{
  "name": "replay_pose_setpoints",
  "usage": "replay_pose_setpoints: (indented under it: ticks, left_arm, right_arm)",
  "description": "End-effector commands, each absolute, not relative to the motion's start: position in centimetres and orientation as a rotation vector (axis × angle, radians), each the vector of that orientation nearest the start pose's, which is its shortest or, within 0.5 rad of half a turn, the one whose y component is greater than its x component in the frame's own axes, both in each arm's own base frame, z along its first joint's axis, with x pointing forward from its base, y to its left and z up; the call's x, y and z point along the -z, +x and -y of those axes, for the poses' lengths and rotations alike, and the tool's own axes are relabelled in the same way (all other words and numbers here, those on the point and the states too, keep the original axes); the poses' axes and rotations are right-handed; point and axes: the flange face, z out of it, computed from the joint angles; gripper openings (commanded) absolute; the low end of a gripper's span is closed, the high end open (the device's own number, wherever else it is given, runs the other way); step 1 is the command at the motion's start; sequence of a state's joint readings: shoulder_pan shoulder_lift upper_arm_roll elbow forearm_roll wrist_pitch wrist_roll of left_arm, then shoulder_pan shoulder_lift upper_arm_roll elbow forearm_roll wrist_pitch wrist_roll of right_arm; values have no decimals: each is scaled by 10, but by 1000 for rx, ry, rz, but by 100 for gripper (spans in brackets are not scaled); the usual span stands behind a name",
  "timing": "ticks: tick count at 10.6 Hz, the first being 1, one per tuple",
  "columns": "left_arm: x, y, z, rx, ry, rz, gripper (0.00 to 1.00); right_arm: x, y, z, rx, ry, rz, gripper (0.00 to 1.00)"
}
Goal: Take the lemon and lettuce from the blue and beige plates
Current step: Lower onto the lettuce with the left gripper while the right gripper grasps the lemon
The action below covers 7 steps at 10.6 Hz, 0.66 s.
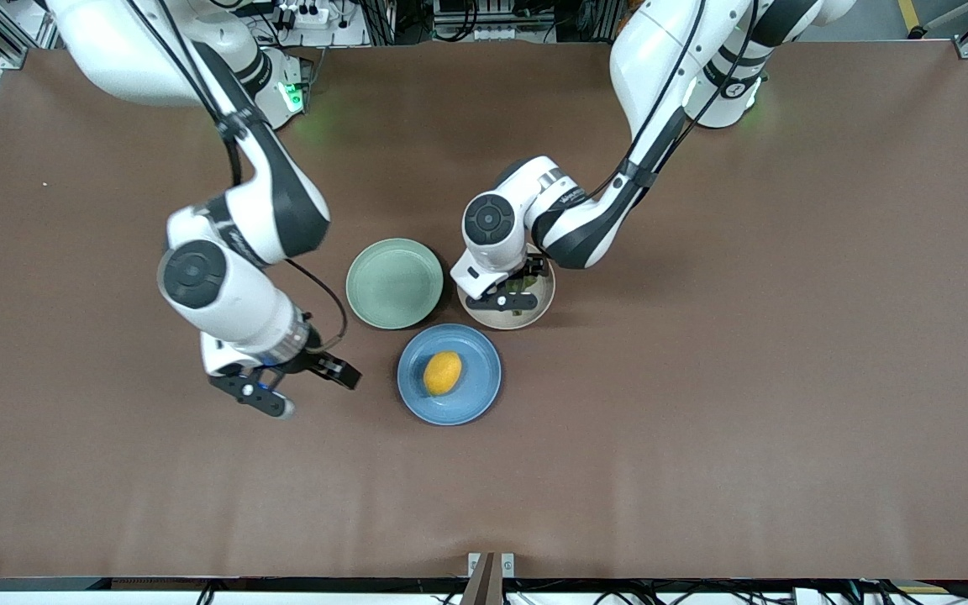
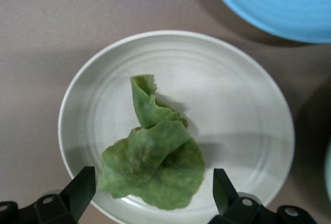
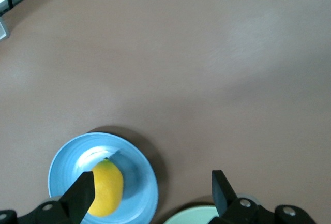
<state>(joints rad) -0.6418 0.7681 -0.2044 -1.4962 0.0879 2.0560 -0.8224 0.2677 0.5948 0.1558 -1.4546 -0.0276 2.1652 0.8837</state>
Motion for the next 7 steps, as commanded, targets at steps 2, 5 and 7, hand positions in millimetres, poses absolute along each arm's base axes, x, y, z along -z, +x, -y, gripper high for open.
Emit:
replay_pose_setpoints:
  ticks: [2, 5, 7]
  left_arm:
    - [-192, 476, 502, -260, -3018, -51, 100]
    - [-187, 474, 502, -281, -3019, -44, 100]
    - [-183, 474, 502, -290, -3015, -30, 100]
  right_arm:
    - [-315, 662, -325, 102, -2894, -771, 100]
    - [-285, 655, -353, 123, -2850, -818, 100]
    - [-272, 649, -364, 114, -2863, -812, 100]
